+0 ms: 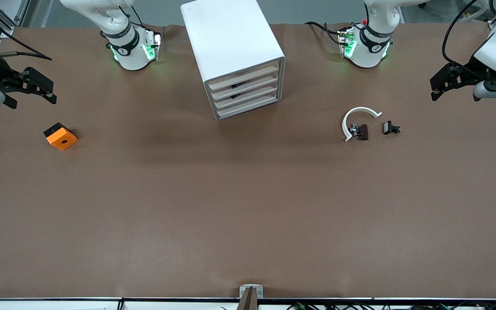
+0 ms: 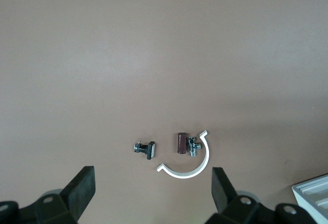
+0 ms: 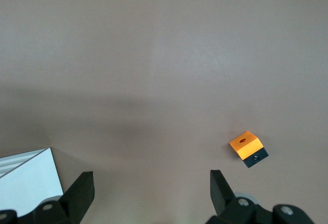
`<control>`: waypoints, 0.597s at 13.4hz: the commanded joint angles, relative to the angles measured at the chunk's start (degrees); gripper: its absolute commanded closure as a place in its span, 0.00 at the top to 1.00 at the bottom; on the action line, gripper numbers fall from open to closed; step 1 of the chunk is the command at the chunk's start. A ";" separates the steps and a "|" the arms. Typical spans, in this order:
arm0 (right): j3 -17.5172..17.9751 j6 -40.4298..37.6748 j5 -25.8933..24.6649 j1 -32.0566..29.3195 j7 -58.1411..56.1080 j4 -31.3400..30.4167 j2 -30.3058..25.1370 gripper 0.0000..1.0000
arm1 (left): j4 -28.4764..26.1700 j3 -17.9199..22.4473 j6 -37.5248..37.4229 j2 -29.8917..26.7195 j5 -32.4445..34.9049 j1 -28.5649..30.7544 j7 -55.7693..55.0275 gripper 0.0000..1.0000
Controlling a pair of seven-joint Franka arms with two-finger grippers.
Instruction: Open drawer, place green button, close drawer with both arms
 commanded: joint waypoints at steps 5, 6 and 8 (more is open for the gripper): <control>0.02 -0.89 -0.71 0.43 -0.15 1.45 0.72 1.00 | 1.47 0.10 -2.92 0.47 0.26 -0.65 -2.21 1.00; 0.11 -0.89 -0.71 0.52 -0.15 1.45 0.72 1.00 | 2.17 0.10 -3.54 0.74 0.34 -0.64 -2.30 1.00; 0.11 -0.89 -0.71 0.43 -0.15 1.45 0.72 1.00 | 3.40 0.10 -4.24 1.79 0.34 -0.55 -2.21 1.00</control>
